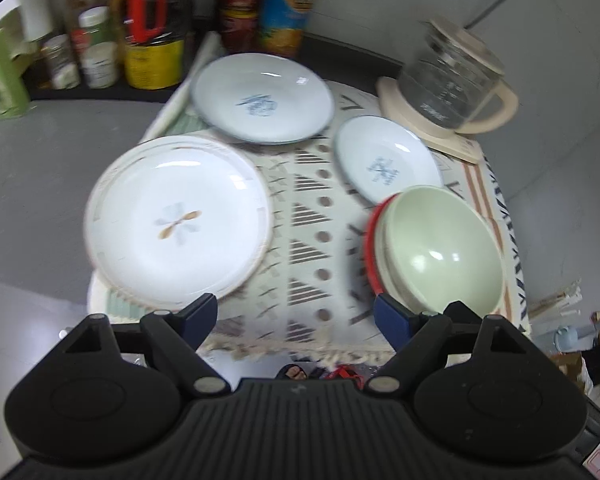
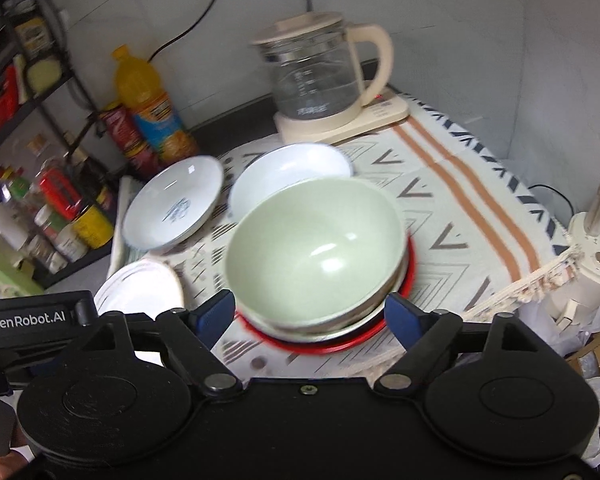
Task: Organize plates and bowls
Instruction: 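Move both grippers toward the white plate printed 'Sweet'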
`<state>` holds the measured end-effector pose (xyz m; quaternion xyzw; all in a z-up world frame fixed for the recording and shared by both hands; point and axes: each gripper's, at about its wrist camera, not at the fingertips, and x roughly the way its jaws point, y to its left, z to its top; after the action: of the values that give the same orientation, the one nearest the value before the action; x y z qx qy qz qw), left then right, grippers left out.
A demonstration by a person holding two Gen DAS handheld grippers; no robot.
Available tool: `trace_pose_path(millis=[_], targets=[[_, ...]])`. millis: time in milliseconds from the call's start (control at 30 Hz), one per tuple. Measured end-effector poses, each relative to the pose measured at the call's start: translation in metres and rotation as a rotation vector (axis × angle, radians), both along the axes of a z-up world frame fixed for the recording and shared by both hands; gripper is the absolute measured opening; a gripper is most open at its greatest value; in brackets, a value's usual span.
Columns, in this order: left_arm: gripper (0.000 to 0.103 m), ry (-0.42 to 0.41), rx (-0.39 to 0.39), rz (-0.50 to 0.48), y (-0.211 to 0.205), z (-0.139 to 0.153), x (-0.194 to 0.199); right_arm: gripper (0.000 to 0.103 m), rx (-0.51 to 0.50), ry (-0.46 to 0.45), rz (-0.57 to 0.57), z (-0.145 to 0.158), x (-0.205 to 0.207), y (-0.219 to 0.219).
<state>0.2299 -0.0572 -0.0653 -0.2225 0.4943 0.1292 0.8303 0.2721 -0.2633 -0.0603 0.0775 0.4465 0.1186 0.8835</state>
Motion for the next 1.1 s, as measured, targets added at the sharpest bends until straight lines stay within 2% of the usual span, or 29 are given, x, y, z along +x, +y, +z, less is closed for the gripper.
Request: trace_pose_path(millis=[300,400,600,767,967,1100], targets=[[0.084,-0.022,0.01,0.085,0.05,0.005,-0.043,0.089,-0.003,0.001,0.092,0.002,-0.028,0.039],[0.084,-0.027,0.033,0.112,0.068,0.007,-0.051,0.09,-0.003,-0.003,0.131,0.004,-0.035,0.053],[0.084,-0.021,0.022,0.177,0.098,0.007,-0.066,0.094,-0.018,-0.022,0.208,0.004,-0.042,0.077],[0.084,-0.049,0.05,0.18,0.108,0.012,-0.075,0.094,-0.001,-0.029,0.237,0.005,-0.042,0.09],[0.084,-0.079,0.048,0.188,0.117,0.014,-0.079,0.094,0.048,-0.001,0.247,0.006,-0.04,0.1],[0.084,-0.094,0.02,0.189,0.121,0.012,-0.071,0.094,0.035,-0.012,0.263,0.009,-0.039,0.107]])
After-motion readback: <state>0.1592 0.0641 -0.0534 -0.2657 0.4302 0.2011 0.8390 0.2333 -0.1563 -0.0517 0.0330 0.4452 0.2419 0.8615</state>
